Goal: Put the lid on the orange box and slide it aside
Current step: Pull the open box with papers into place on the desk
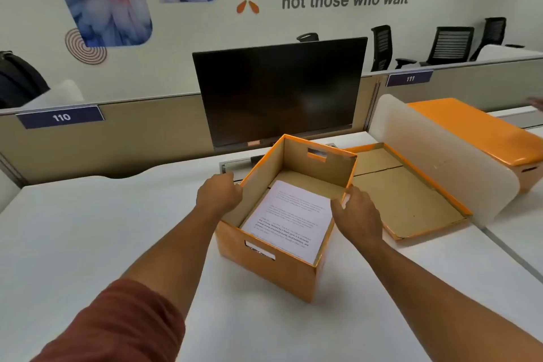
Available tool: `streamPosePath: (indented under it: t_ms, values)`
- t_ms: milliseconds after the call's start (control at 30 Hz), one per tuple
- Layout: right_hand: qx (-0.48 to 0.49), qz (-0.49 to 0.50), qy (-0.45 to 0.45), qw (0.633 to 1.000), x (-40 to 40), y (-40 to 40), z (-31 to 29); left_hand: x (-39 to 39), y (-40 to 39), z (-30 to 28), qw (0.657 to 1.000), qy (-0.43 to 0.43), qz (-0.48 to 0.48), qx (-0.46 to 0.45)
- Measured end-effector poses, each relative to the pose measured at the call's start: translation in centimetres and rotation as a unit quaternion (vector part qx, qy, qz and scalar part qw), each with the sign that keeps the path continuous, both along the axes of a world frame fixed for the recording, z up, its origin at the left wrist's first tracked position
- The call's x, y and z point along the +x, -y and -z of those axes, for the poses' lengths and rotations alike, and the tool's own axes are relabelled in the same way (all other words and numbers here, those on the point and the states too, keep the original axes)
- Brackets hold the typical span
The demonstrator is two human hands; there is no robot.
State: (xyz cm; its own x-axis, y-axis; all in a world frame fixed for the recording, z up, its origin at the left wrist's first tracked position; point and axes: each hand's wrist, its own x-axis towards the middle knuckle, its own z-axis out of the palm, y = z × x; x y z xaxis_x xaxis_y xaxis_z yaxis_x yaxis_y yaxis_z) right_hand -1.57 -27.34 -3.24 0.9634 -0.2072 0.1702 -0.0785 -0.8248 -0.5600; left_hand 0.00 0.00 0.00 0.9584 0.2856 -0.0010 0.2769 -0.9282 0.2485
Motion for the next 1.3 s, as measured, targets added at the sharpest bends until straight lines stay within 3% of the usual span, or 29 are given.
streamPosePath:
  t_ms: [300, 600, 833, 1033, 1300]
  values:
    - [0.139, 0.072, -0.041, 0.987, 0.5, -1.5, 1.6, 1.3, -1.6, 2.9, 0.995, -0.041, -0.012, -0.092]
    - [0.103, 0.008, -0.004, 0.995, 1.1, 0.2, 1.4, -0.5, -2.8, 3.2, 0.985, 0.054, 0.024, -0.164]
    - [0.065, -0.086, 0.009, 0.994, 1.8, 1.9, 0.9, -4.7, -2.3, 2.8, 0.967, 0.101, -0.035, -0.230]
    - [0.049, -0.167, -0.003, 0.985, 2.5, 4.3, 0.7, -9.2, 0.9, 3.1, 0.963, 0.155, -0.039, -0.215]
    - [0.021, -0.259, -0.011, 0.965, 3.1, 8.2, 1.0, -13.4, 6.7, 4.2, 0.979, 0.166, -0.061, -0.106]
